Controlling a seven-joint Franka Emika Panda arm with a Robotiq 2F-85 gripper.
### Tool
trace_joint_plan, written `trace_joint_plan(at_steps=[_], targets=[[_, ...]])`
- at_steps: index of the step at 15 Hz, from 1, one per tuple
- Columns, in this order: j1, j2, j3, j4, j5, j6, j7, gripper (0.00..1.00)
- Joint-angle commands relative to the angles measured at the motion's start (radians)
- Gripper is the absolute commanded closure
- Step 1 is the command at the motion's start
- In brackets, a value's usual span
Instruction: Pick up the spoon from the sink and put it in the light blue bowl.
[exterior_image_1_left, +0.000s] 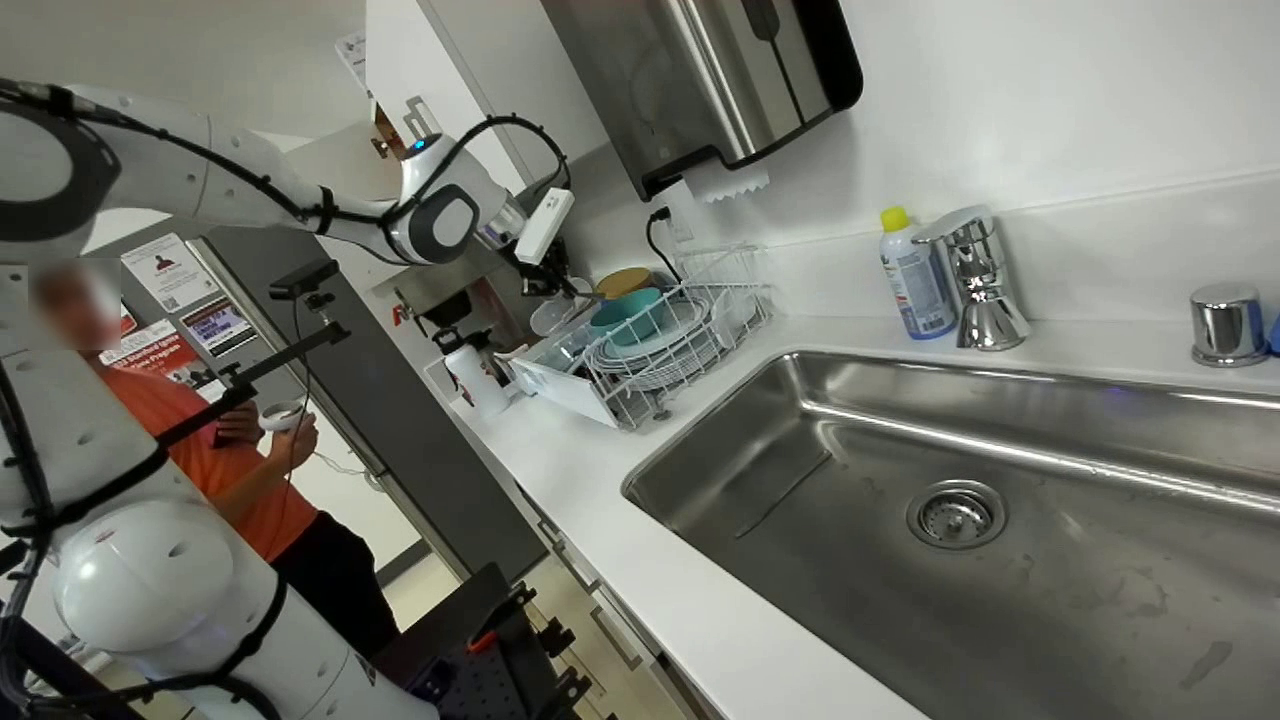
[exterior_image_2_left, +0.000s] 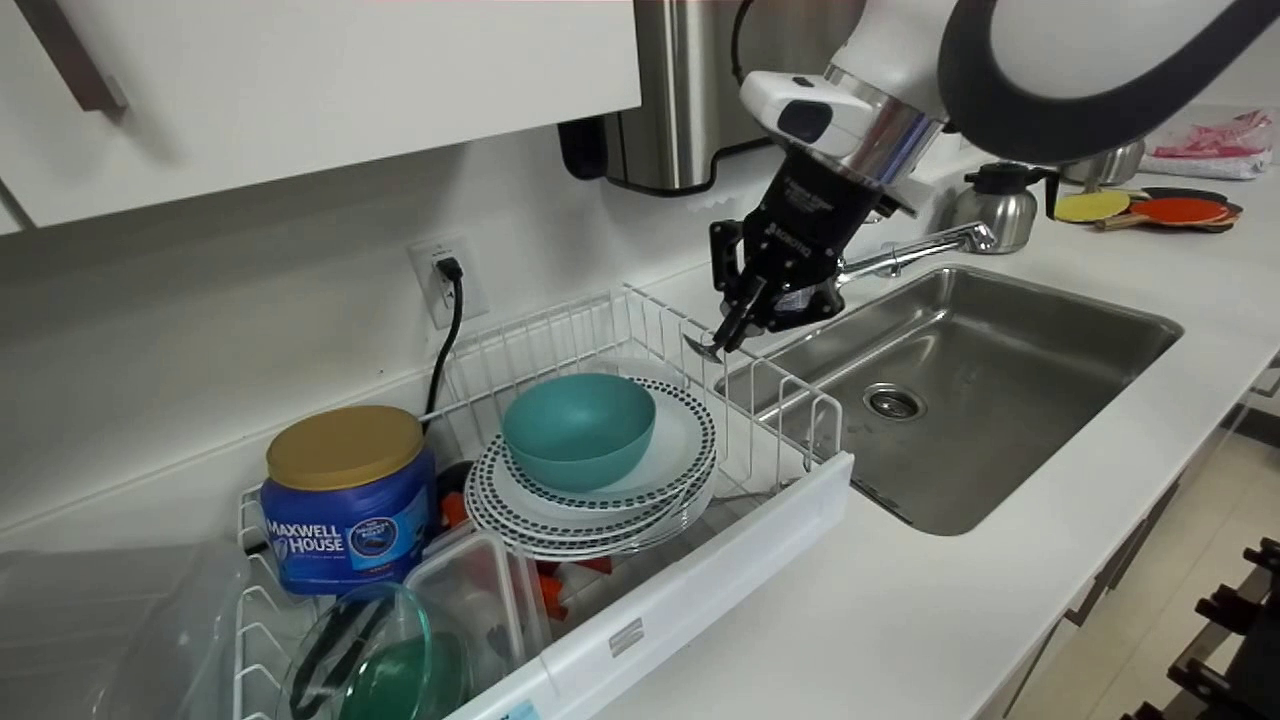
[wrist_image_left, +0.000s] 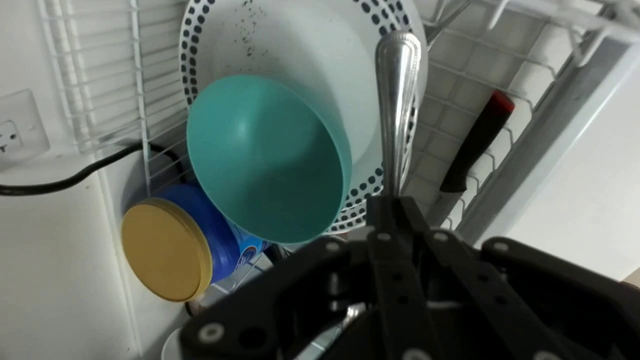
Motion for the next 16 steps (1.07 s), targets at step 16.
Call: trace_joint_plan(at_steps=[16], targets=[[-0.045, 0.206, 0.135, 0.194, -0.153, 0.130, 0.072, 0.98]])
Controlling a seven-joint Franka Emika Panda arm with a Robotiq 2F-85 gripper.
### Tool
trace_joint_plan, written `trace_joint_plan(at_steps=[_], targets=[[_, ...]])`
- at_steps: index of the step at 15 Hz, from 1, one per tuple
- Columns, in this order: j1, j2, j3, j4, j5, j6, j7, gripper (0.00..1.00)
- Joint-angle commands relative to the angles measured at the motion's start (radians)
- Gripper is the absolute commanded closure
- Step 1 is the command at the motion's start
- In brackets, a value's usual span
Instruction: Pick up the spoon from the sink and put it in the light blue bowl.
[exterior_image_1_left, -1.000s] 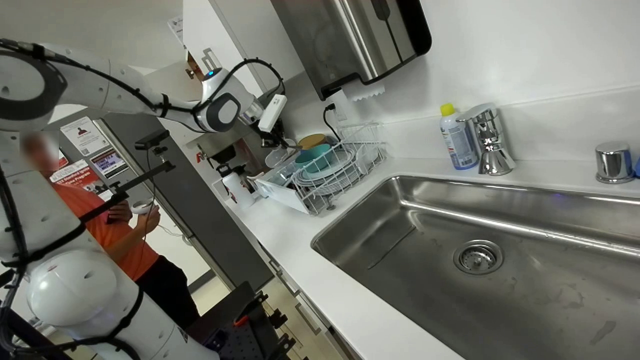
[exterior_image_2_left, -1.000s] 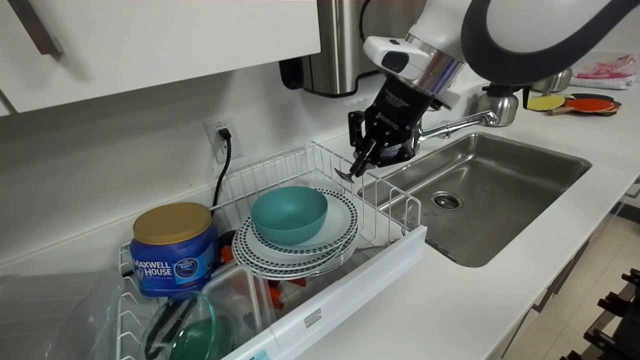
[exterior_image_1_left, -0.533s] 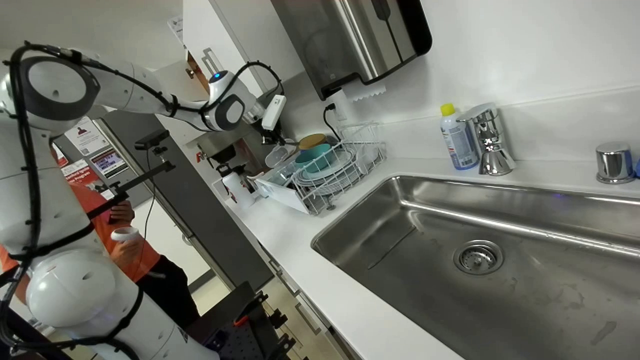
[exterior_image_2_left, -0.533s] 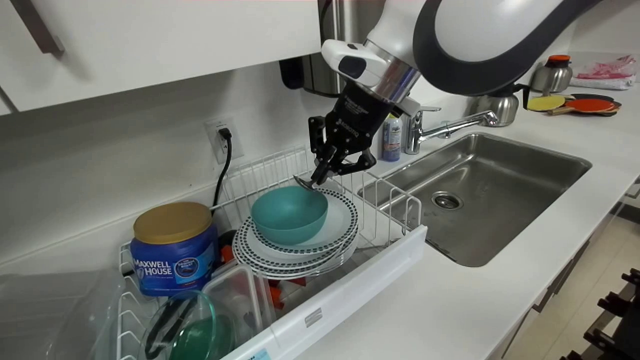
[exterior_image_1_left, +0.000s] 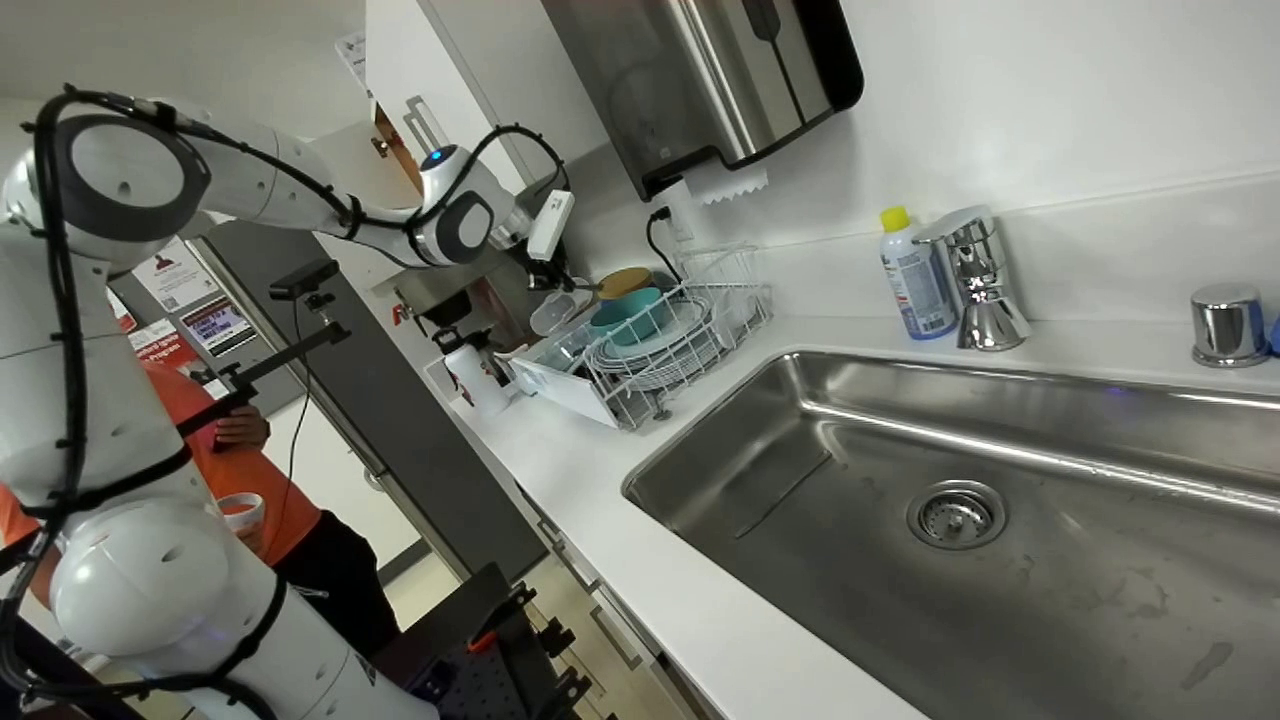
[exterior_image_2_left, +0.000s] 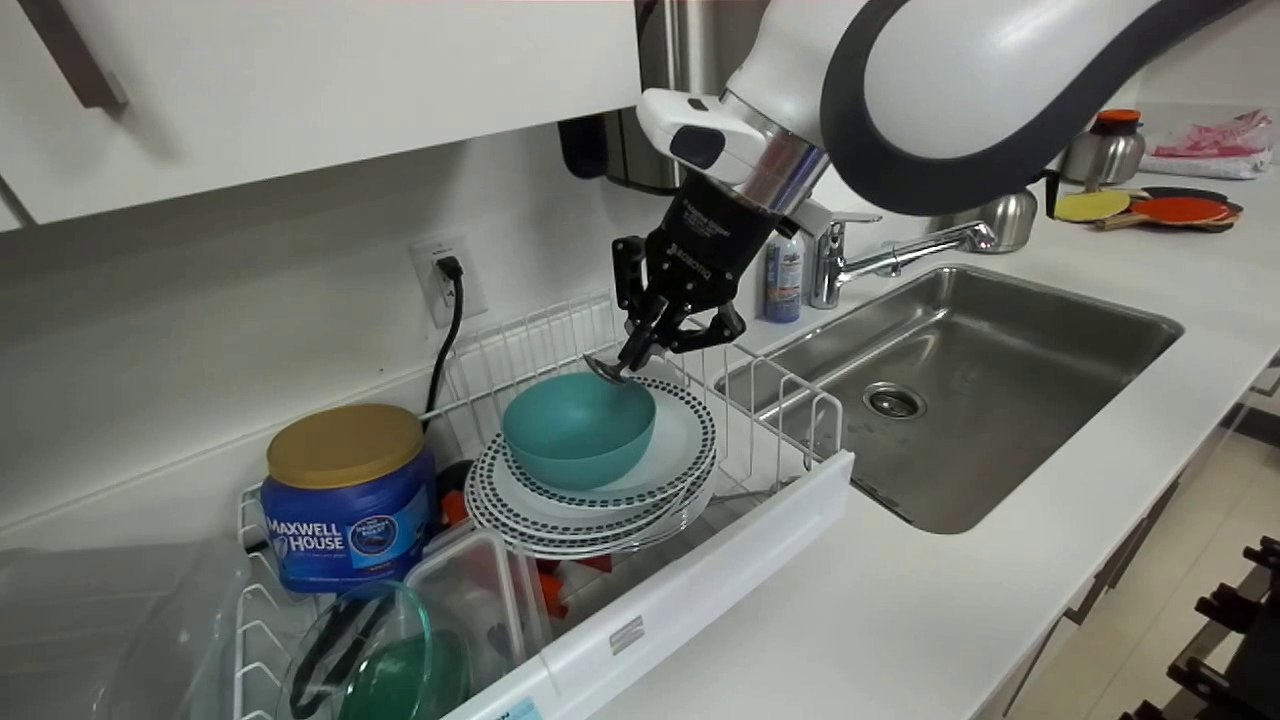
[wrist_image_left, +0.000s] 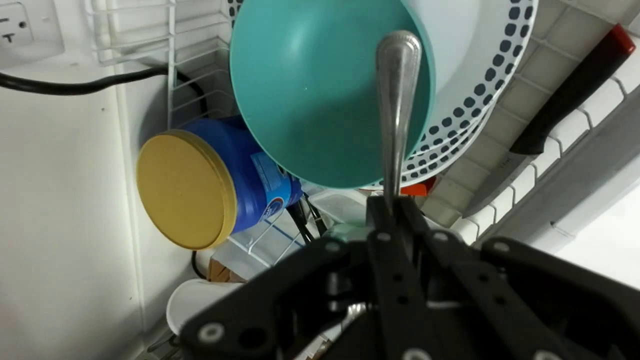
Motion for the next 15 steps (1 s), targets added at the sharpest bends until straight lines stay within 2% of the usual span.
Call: trace_joint_plan(at_steps=[1, 7, 15], targets=[[-0.004, 0.034, 0.003, 0.004, -0.122, 0.101, 0.080, 0.98], [-0.003, 0.110, 0.000, 0.031, -0.308, 0.193, 0.209, 0.98], [0.025, 0.233, -0.011, 0.150, -0.474, 0.177, 0.319, 0.98]])
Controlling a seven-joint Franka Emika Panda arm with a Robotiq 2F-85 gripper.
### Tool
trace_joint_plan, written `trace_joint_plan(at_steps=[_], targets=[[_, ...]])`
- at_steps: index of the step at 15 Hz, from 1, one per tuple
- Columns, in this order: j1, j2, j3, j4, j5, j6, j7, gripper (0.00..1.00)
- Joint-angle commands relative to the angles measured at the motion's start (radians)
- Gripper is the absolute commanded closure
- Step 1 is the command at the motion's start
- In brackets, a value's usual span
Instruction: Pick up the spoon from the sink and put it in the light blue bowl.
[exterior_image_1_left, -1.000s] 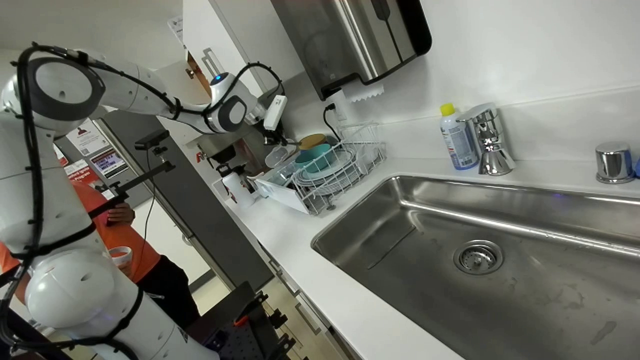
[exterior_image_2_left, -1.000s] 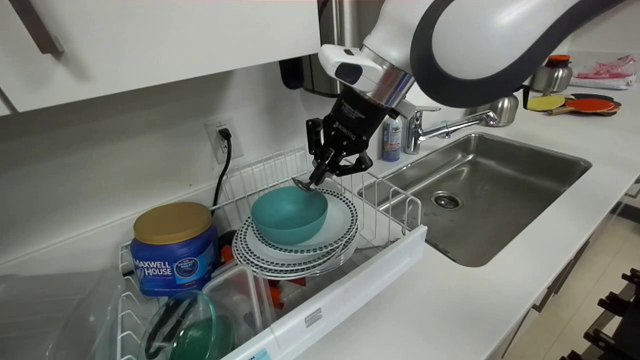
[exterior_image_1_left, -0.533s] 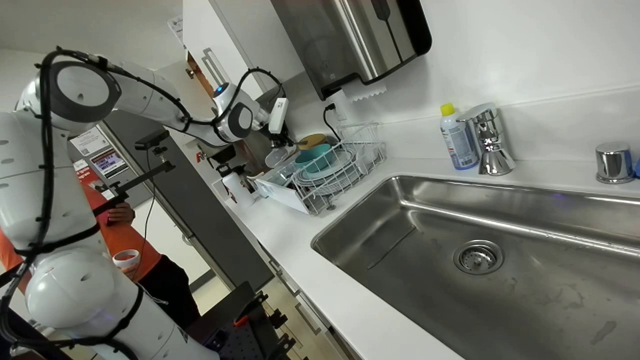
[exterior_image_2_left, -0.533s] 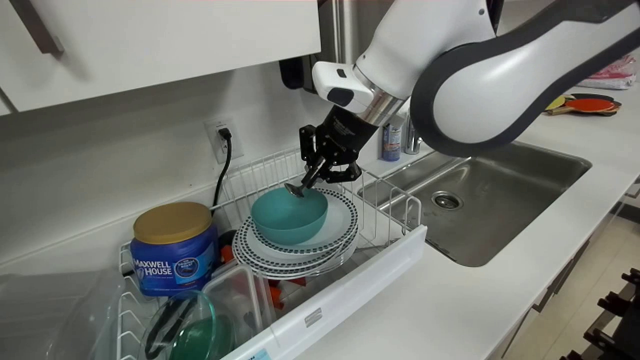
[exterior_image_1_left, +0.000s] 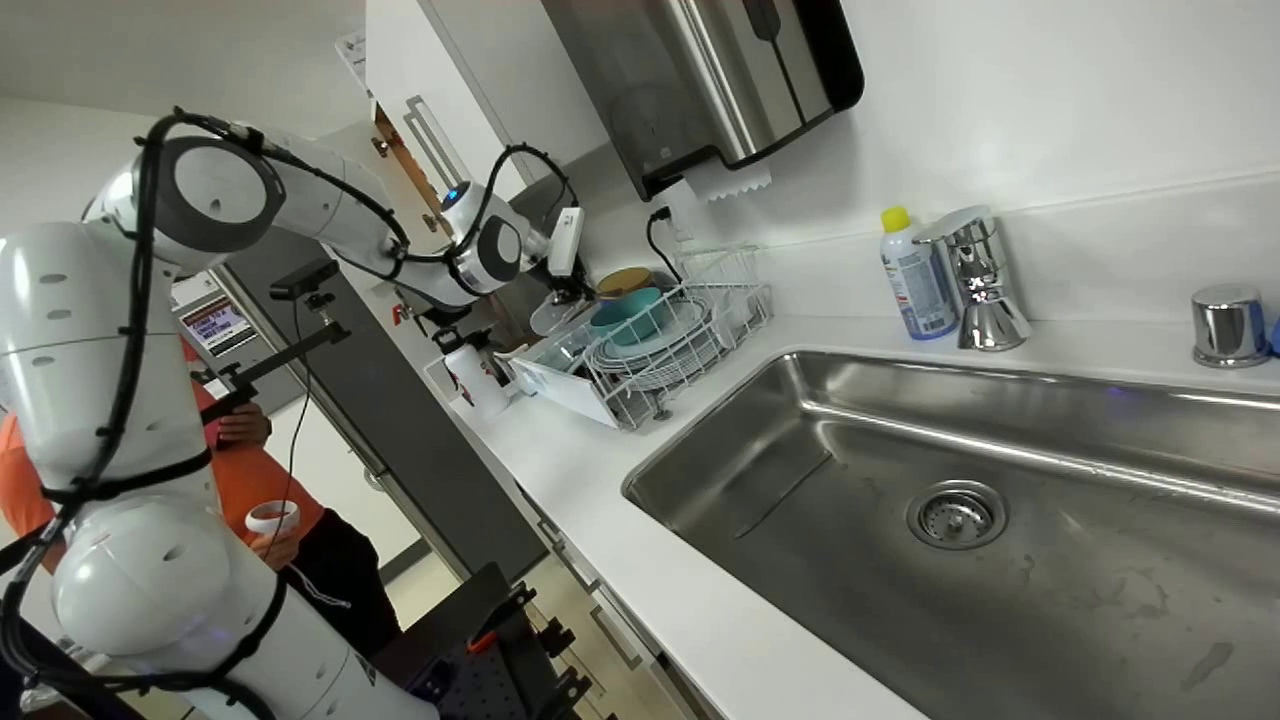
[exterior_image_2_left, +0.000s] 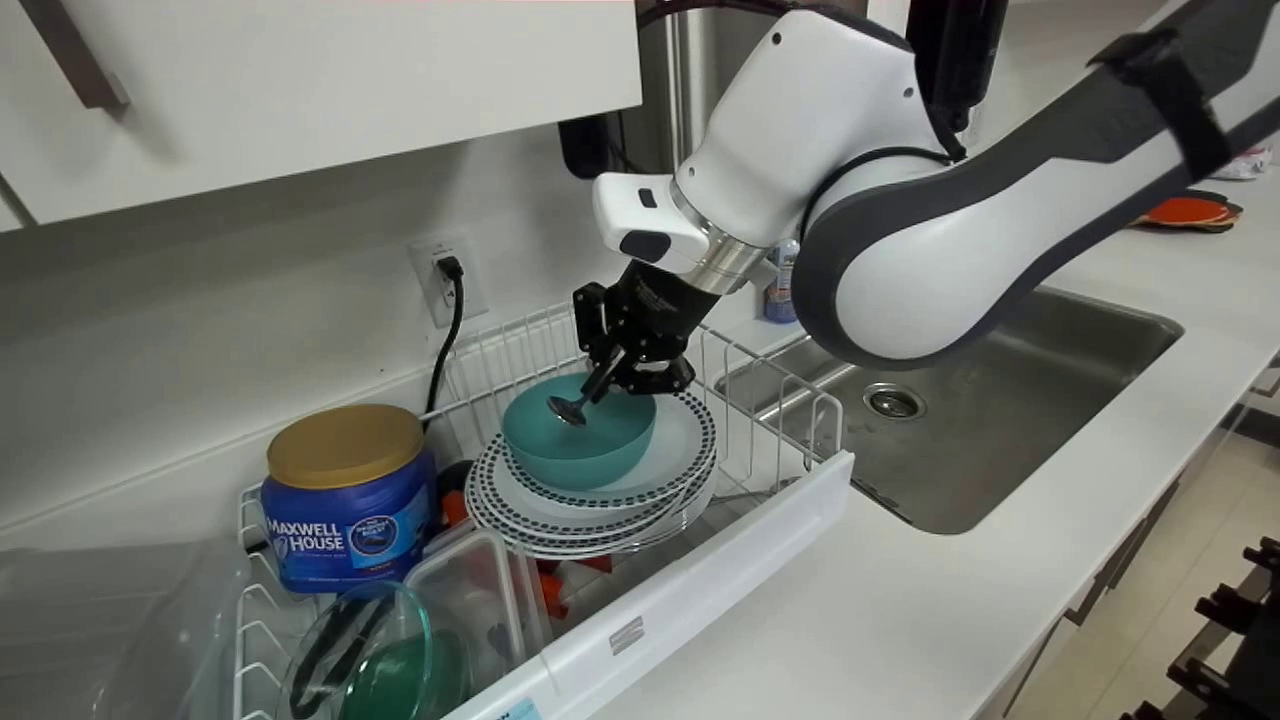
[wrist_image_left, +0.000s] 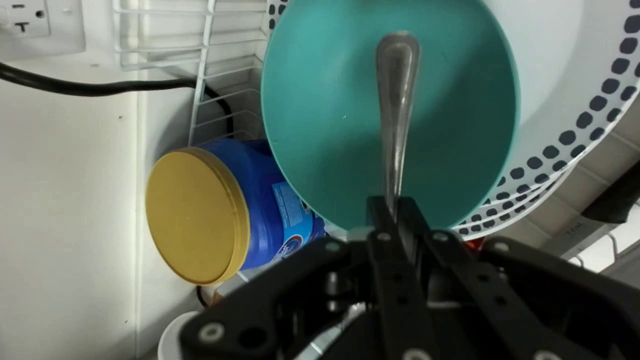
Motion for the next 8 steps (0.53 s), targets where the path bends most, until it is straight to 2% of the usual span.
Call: trace_joint_plan(at_steps=[1, 3, 4, 5, 6, 8], targets=[[0.017, 0.065, -0.010, 0.079, -0.070, -0.004, 0.051, 0.98], [0.017, 0.085, -0.008, 0.101, -0.092, -0.012, 0.060, 0.98], [0.014, 0.091, -0.005, 0.107, -0.096, -0.013, 0.059, 0.67], [0.015, 0.094, -0.006, 0.112, -0.100, -0.014, 0.059, 0.66], [0.013, 0.093, -0.006, 0.114, -0.105, -0.012, 0.060, 0.61], [0.012, 0.079, -0.009, 0.111, -0.112, -0.009, 0.065, 0.46]])
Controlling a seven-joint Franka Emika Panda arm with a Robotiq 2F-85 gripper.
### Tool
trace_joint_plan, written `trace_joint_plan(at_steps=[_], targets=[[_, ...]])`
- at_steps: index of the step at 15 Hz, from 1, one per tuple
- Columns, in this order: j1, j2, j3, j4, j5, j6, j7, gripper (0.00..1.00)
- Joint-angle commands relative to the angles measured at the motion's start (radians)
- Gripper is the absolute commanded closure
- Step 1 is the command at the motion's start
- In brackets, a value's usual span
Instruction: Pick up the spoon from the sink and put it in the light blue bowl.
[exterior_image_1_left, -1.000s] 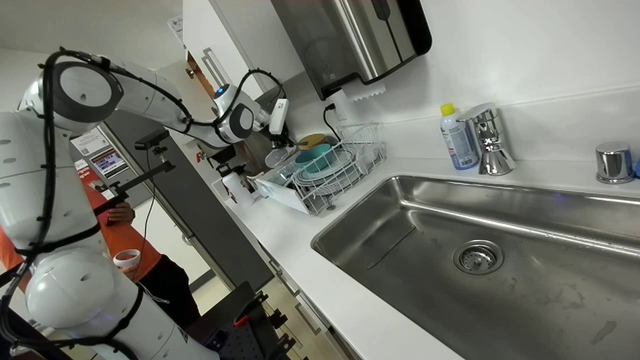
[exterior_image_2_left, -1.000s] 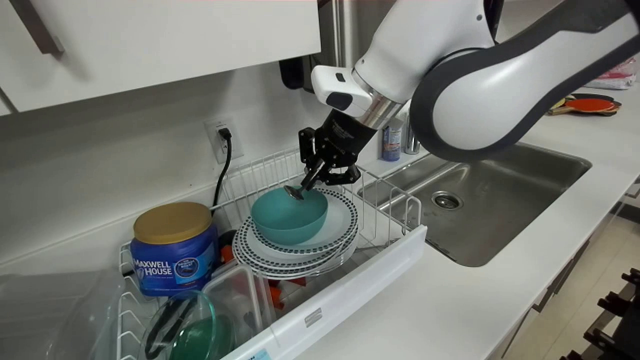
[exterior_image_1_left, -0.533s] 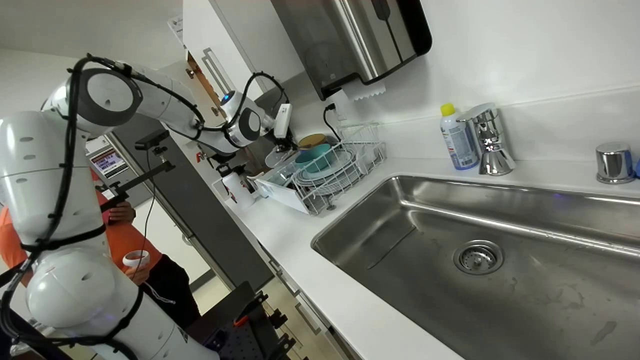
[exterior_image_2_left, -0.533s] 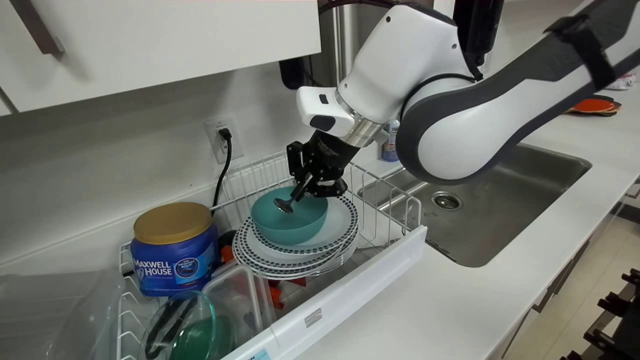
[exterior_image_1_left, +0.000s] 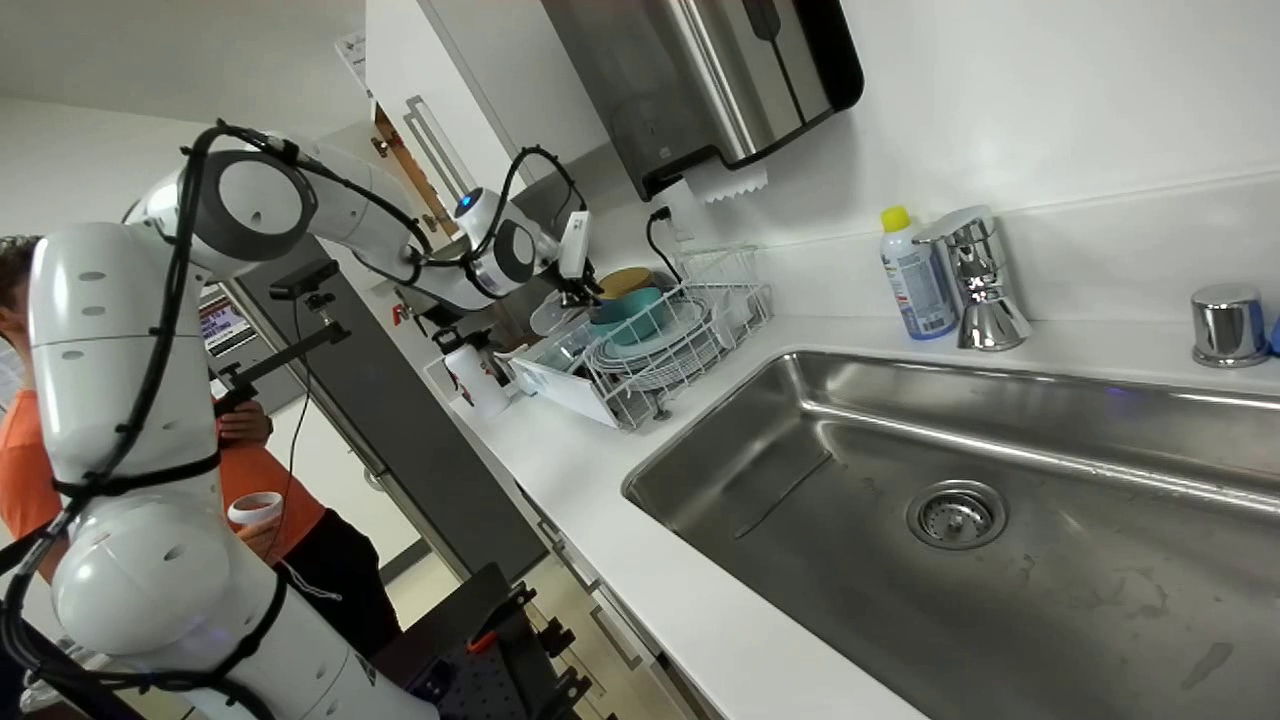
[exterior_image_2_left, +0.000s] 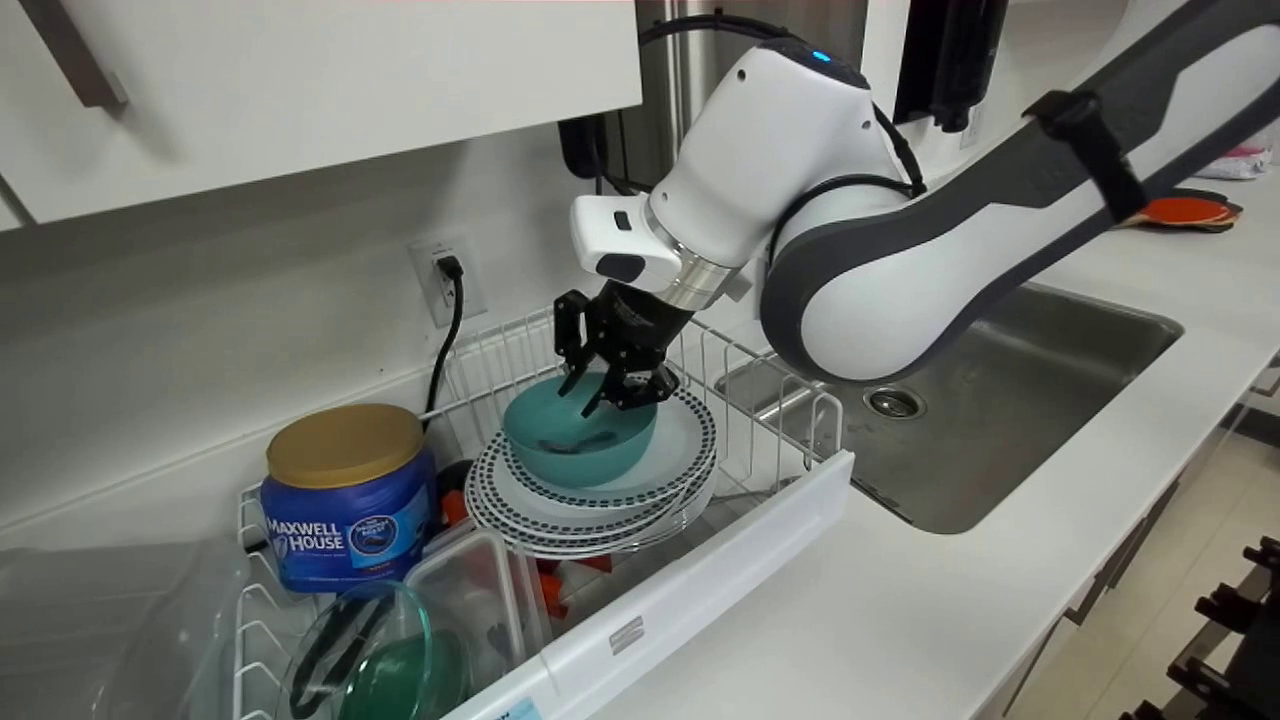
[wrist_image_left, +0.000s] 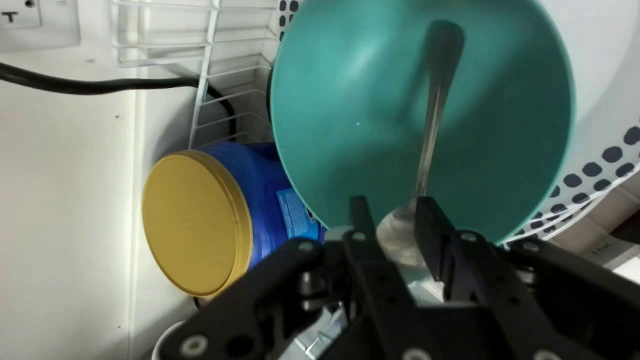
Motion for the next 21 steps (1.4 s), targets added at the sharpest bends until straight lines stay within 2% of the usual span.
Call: trace_joint_plan(at_steps=[1, 6, 14, 18, 21], targets=[[0.009, -0.015, -0.012, 0.021, -0.037, -0.008, 0.039, 0.37], [-0.024, -0.132, -0.004, -0.062, -0.032, -0.010, 0.053, 0.01], [-0.079, -0.313, -0.029, -0.247, 0.000, 0.007, 0.068, 0.00], [-0.106, -0.428, -0.042, -0.361, 0.014, -0.030, 0.061, 0.00], [-0.129, -0.530, -0.029, -0.450, 0.071, -0.096, -0.005, 0.00]])
